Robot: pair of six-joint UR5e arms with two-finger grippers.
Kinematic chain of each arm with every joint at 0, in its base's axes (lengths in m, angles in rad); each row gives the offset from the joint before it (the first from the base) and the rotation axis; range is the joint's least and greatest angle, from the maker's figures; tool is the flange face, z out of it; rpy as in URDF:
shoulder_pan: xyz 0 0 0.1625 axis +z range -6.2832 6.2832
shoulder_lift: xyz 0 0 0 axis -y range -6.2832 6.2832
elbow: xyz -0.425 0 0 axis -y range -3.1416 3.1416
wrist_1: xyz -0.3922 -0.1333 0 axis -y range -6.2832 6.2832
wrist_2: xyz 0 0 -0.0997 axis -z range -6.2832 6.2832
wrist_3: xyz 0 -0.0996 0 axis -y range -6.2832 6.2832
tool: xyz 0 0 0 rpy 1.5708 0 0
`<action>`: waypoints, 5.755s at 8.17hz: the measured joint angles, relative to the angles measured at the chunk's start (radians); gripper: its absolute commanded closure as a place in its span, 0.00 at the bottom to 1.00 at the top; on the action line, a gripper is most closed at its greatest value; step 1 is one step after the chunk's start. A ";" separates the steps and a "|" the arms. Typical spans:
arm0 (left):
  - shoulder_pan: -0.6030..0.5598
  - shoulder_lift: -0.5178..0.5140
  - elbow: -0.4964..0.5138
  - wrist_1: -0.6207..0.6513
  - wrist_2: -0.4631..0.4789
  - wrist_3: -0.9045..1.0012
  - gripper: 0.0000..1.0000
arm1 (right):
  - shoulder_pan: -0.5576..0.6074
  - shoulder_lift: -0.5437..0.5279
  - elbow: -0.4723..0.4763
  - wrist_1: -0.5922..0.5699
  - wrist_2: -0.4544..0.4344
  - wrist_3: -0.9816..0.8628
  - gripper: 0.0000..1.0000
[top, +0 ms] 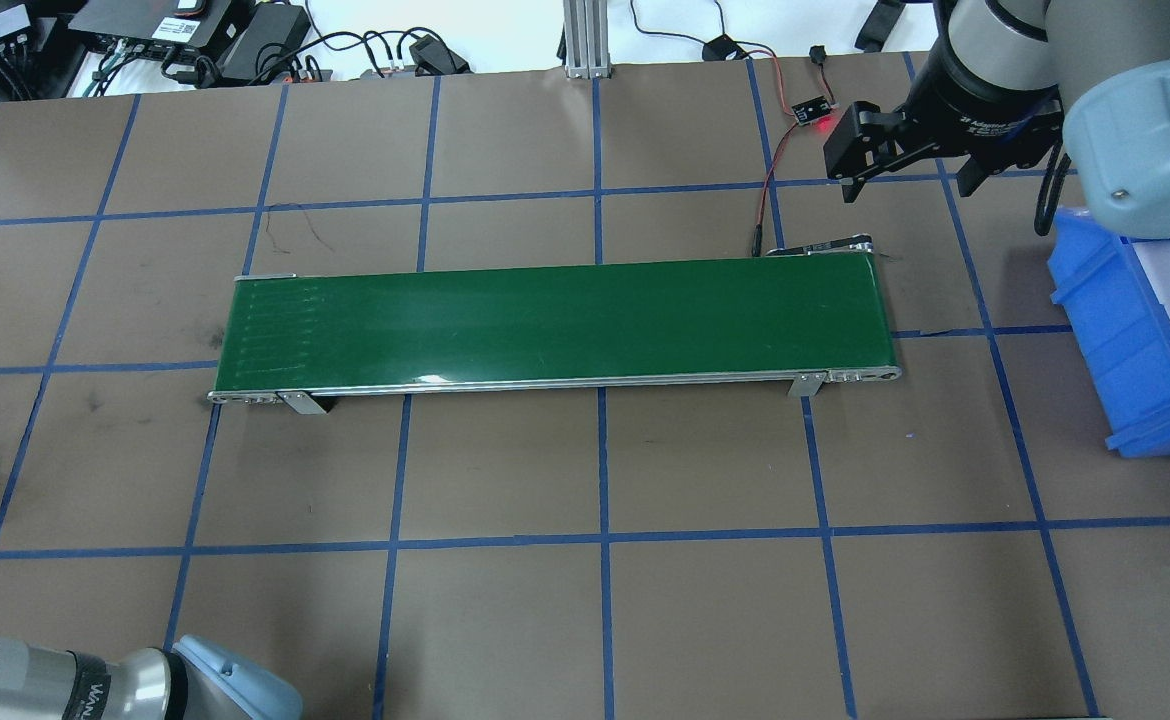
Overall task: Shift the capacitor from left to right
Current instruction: 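Lift the capacitor with the left gripper and carry it over the conveyor, then lower the capacitor onto the belt end and open the left gripper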
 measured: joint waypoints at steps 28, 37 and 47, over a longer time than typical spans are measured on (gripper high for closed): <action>-0.681 0.375 -0.007 -0.402 0.158 -0.919 1.00 | -0.001 0.000 0.000 0.001 -0.002 0.002 0.00; -0.992 0.278 -0.041 -0.413 0.119 -1.190 1.00 | -0.001 0.000 0.001 0.001 -0.002 0.003 0.00; -1.060 0.194 -0.038 -0.264 0.122 -1.022 0.85 | -0.002 0.000 0.000 -0.001 -0.002 0.003 0.00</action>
